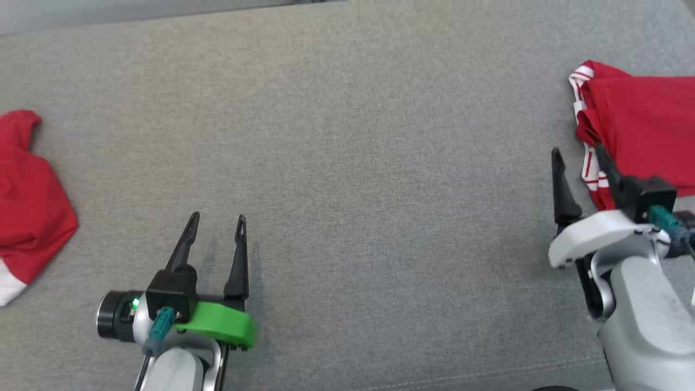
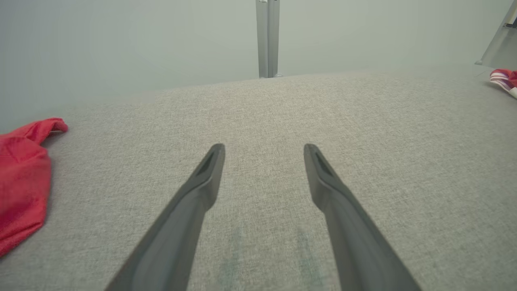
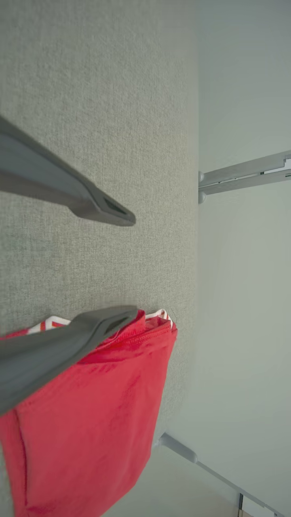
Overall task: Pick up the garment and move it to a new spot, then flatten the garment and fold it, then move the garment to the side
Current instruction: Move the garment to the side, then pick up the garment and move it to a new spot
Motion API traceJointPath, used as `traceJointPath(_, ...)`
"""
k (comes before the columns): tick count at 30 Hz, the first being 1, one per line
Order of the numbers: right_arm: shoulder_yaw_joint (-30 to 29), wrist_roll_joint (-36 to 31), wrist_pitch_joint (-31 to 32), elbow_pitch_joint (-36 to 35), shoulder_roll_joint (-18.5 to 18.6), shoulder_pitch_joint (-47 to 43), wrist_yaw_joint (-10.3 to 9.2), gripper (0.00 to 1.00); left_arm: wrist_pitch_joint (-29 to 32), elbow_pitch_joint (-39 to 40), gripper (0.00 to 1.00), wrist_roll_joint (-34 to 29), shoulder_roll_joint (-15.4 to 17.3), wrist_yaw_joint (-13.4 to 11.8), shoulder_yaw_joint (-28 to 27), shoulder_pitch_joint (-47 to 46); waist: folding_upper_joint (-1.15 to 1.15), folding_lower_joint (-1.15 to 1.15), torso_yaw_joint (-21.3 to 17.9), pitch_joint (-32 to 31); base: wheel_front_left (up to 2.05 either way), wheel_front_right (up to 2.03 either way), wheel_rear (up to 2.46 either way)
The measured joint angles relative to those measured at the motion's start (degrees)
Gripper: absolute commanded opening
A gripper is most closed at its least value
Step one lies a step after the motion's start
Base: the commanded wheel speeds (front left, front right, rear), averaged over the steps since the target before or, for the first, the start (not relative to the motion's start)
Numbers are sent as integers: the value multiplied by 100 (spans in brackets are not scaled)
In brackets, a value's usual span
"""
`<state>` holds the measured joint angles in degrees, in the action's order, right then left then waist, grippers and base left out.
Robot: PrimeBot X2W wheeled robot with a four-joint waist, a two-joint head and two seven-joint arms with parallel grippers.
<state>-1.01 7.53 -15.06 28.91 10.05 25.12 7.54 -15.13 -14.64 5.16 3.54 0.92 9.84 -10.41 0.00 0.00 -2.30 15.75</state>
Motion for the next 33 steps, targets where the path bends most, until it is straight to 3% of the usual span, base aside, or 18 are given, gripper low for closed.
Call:
traceJointPath(8,60,31,0,-176,-308,-627,0,100,0,-194,100,52,-34,16,-334,404,0,0,131,-562,0,0,0)
traceJointPath(22,56,-54,0,-312,-517,-1165,0,100,0,-394,100,118,-60,26,-626,783,0,0,156,-1416,0,0,0)
traceJointPath(33,94,-53,0,-422,-590,-1451,-1,100,0,-388,100,220,-64,-37,-647,872,0,0,254,-1613,0,0,0)
